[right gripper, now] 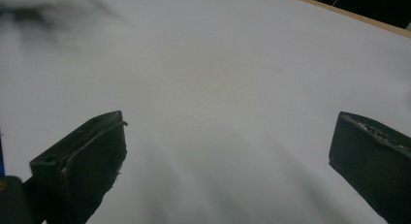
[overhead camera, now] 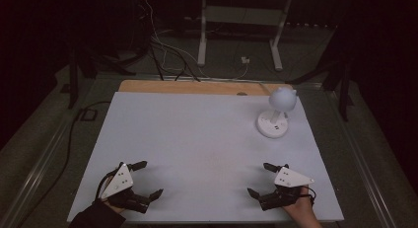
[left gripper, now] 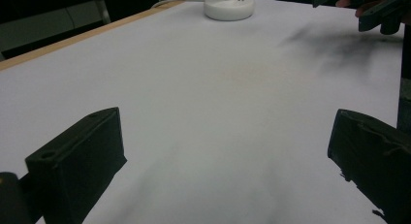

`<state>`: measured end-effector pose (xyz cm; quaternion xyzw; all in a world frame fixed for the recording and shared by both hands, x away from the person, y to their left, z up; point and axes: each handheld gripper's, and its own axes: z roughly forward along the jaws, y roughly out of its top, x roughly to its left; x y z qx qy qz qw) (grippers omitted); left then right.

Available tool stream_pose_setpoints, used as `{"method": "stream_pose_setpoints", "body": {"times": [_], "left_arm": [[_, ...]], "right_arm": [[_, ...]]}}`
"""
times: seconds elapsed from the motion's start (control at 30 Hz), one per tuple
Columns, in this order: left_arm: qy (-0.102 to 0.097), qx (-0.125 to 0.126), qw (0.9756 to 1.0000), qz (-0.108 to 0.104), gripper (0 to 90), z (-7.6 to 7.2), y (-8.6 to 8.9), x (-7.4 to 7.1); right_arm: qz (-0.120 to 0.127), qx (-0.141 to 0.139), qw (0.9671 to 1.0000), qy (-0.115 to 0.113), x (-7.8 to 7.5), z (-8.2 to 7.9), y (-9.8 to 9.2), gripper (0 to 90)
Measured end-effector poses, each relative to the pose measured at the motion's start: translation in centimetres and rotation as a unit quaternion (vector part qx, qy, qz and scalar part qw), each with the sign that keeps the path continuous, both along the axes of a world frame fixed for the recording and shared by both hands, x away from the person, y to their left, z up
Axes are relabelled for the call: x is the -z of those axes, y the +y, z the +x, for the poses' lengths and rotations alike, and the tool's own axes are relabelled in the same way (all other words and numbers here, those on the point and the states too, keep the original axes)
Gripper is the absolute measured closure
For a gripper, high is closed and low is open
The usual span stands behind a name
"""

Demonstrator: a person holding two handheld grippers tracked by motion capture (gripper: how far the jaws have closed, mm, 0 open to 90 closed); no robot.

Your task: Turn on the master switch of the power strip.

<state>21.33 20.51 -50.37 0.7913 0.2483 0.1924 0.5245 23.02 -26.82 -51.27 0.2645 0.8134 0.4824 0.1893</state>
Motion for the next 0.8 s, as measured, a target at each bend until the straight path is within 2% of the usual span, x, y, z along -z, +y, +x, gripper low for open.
{"method": "stream_pose_setpoints", "body": {"times": [0.17,0.23,0.4,0.47,0.8], "left_arm": [[0.001,0.001,1.0,-0.003,0.2,-0.03,0.09,-0.01],[0.002,0.002,1.0,-0.006,0.2,-0.06,0.13,-0.03],[0.002,0.003,0.9999,-0.009,0.3,-0.08,0.19,-0.1],[0.003,0.004,1.0,-0.008,0.2,-0.1,0.17,-0.07],[0.005,0.009,0.9999,-0.01,0.2,-0.15,0.08,-0.04]], "right_arm": [[-0.001,0.003,1.0,0.008,-0.04,0.3,-0.28,0.0],[-0.009,-0.006,0.9998,0.014,0.12,0.29,-0.08,0.0],[-0.01,-0.021,0.9996,0.018,0.08,0.1,0.34,0.0],[-0.005,-0.021,0.9993,0.031,0.03,0.13,0.28,0.0],[-0.008,-0.029,0.999,0.032,-0.15,0.01,0.52,0.0]]}}
